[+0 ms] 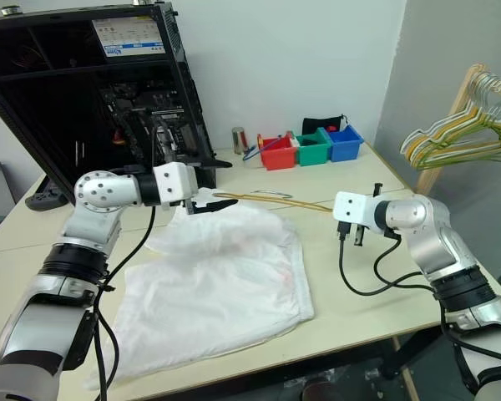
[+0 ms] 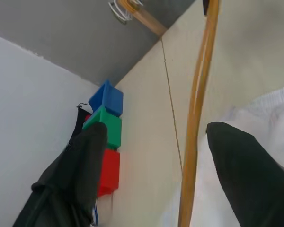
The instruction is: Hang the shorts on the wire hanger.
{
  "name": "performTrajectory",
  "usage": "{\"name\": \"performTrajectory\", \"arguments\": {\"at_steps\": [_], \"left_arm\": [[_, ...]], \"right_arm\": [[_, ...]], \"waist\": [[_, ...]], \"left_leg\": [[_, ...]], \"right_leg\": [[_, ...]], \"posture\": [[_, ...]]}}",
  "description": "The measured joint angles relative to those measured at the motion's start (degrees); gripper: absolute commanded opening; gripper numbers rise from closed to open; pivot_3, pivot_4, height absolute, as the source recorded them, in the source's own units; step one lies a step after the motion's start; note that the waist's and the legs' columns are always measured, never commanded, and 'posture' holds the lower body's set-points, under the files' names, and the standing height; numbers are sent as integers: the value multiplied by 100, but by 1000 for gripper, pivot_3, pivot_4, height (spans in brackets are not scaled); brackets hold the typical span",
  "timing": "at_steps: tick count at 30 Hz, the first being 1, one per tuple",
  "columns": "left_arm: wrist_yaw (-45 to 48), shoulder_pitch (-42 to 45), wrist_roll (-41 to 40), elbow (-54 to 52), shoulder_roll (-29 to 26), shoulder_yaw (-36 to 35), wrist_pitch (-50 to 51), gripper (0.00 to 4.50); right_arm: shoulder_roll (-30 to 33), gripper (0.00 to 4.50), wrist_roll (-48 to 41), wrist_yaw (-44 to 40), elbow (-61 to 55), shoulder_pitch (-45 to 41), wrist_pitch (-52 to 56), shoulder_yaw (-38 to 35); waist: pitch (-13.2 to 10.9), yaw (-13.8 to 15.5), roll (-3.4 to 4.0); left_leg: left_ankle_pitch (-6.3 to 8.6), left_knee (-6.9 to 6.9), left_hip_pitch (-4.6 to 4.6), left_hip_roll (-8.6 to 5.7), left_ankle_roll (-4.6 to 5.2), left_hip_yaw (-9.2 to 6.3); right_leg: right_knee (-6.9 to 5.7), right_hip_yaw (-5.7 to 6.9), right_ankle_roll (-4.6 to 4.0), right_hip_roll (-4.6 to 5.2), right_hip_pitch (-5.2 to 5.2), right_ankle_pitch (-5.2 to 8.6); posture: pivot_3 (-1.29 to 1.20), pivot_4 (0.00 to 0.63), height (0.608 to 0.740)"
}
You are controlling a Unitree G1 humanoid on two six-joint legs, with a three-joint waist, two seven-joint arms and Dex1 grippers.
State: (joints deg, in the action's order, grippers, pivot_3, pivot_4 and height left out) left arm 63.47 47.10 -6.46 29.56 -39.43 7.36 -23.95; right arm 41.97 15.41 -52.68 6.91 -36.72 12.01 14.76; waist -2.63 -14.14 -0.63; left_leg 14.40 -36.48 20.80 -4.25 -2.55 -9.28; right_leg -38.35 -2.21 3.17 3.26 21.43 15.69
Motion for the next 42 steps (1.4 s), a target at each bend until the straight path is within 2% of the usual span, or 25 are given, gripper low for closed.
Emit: {"name": "performTrajectory", "arguments": {"at_steps": [3,6,8,10,13,17,19,23,28,32,35,42], "left_arm": [[-33,-199,-310,-418,-50,-230,809,4462],[-344,-553,-694,-1034,-54,-576,1815,4462],[-676,-1458,-1013,-2064,-46,-887,2480,4462],[-903,-3057,-1279,-3286,73,-869,3057,4462],[-1192,-4334,-1637,-4314,193,-736,3961,4462],[-1424,-4524,-1905,-5354,138,-822,4398,4462],[-1477,-4831,-1952,-5682,115,-888,4523,4462],[-1519,-5042,-1950,-5822,24,-923,4623,4462],[-1494,-5213,-1881,-5881,-115,-978,4562,4462],[-1511,-5347,-1859,-5981,-123,-981,4548,4462],[-1507,-5403,-1848,-6059,-131,-981,4503,4462],[-1402,-5292,-1750,-6006,-188,-981,4423,4462]], "right_arm": [[-4,0,-296,56,162,159,264,-365],[-27,0,-924,-123,79,461,1233,-892],[231,0,-1415,-602,-134,715,2051,-1034],[885,0,-2219,-1416,-339,1199,3434,-1304],[1594,0,-3223,-2236,-713,1840,4886,-1536],[2124,0,-4036,-2757,-1203,2347,5577,-1658],[2505,0,-4400,-2992,-1356,2935,5767,-1717],[2911,0,-4950,-3194,-1628,4128,6076,-1823],[2939,0,-5279,-3127,-1778,5214,6133,-2096],[2904,0,-5330,-3025,-1504,5622,6023,-2366],[2903,0,-5319,-2951,-1326,5882,5841,-2443],[2830,0,-5388,-2808,-1169,5683,5745,-2445]], "waist": [[0,14,0],[0,48,0],[23,52,36],[58,104,79],[30,251,34],[27,487,23],[25,620,28],[33,819,39],[21,953,17],[5,995,-2],[-3,1013,2],[-15,1024,13]], "left_leg": [[4,-24,1,-3,6,-2],[9,-35,1,-3,14,-6],[16,-25,-3,-6,26,-5],[44,-47,-10,-14,51,3],[61,-56,2,-4,74,-9],[61,-54,-49,9,74,10],[79,-49,-110,14,72,23],[87,-51,-99,16,67,29],[95,-53,-102,23,57,59],[96,-55,-103,31,57,91],[96,-51,-103,93,56,158],[96,-48,-103,94,58,172]], "right_leg": [[-24,-5,6,0,-2,5],[-28,-8,8,0,-4,6],[-19,-20,8,1,1,6],[-35,-39,16,10,-6,33],[-45,-37,18,2,1,38],[-37,-12,42,-5,-57,48],[-25,-11,1,-5,-125,97],[-28,-10,36,-7,-116,98],[-22,-13,38,-10,-118,98],[-14,-19,18,-9,-130,110],[8,-14,15,-11,-138,112],[33,-14,27,-22,-136,105]], "posture": [[-182,0,740],[-180,0,740],[-179,0,740],[-176,0,740],[-171,0,740],[-153,0,740],[-146,0,740],[-127,0,740],[-112,0,740],[-109,8,740],[-112,12,740],[-118,16,740]]}}
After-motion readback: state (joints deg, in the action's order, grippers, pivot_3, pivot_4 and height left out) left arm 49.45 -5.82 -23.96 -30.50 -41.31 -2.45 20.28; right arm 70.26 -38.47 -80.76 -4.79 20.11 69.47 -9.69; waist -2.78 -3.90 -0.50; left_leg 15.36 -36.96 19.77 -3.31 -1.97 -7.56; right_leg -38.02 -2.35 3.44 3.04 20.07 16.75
